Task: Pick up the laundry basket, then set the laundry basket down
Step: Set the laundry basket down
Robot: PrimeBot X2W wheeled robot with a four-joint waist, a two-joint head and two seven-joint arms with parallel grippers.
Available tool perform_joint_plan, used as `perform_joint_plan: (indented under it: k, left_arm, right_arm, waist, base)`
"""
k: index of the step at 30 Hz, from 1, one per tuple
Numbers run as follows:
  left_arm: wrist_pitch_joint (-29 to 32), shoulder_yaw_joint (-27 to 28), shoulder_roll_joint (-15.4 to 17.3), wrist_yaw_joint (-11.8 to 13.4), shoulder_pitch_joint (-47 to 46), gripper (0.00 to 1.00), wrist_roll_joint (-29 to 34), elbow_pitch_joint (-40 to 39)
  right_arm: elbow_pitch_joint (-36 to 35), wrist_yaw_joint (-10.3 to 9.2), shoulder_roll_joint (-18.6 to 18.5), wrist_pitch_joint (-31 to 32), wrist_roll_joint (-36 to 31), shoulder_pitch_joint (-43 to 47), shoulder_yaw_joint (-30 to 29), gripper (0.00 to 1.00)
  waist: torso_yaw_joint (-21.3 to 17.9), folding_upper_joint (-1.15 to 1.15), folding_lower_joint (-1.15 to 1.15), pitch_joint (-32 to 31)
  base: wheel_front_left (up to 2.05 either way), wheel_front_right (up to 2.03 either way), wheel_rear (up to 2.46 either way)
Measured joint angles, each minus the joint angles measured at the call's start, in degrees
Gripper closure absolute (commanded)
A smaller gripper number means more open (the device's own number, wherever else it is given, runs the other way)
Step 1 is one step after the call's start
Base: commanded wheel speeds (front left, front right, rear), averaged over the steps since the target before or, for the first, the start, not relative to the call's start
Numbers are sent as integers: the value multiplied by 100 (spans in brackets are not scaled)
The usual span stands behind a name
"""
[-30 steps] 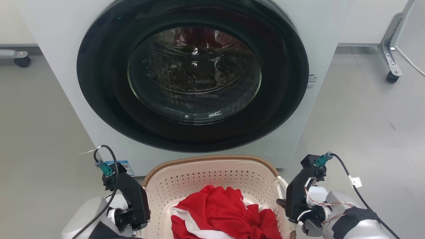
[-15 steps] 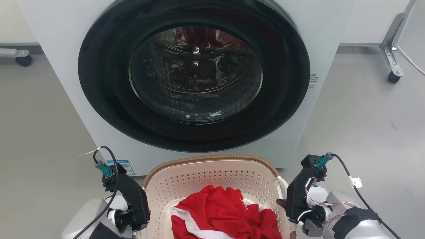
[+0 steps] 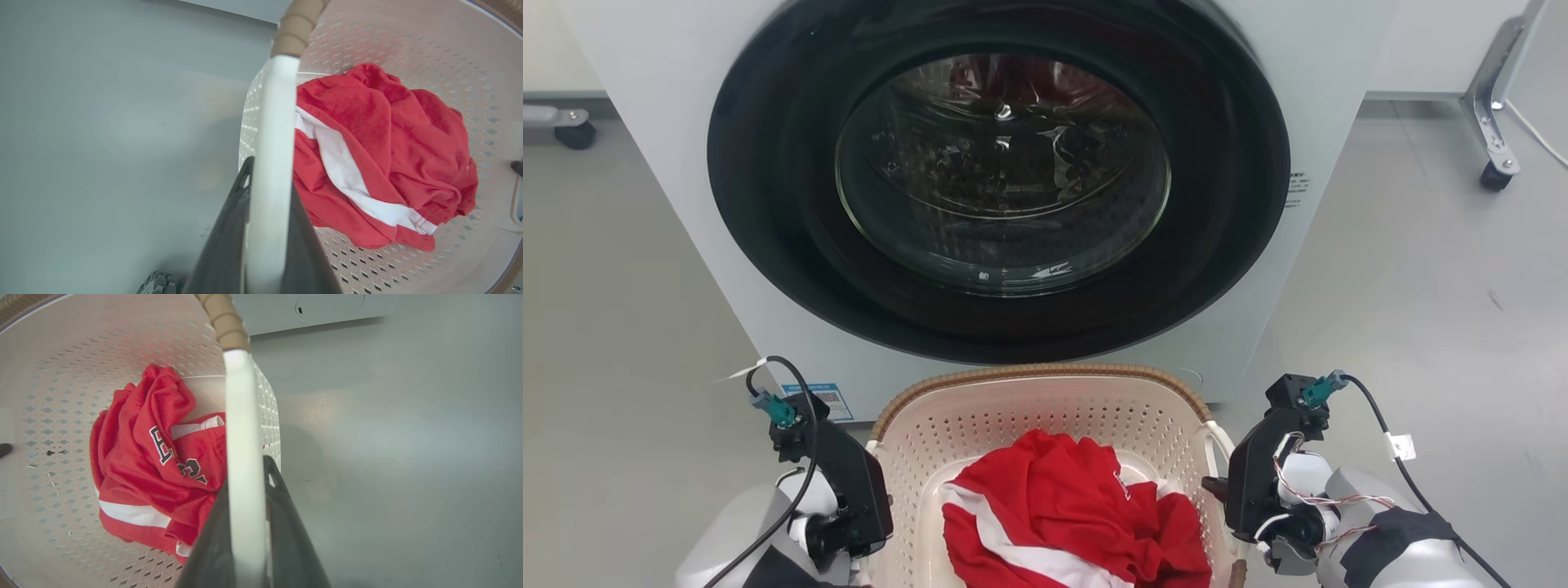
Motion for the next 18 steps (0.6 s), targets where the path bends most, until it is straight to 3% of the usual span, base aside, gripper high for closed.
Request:
perform_joint_plan:
  k: [18]
  left_arm:
    - [-1400, -177, -80, 90, -13, 100, 259, -185]
  right_arm:
    - [45, 0, -10, -1114, -263, -244, 91, 100]
  waist:
    - [-17, 0, 1, 895]
  base:
    - [0, 0, 0]
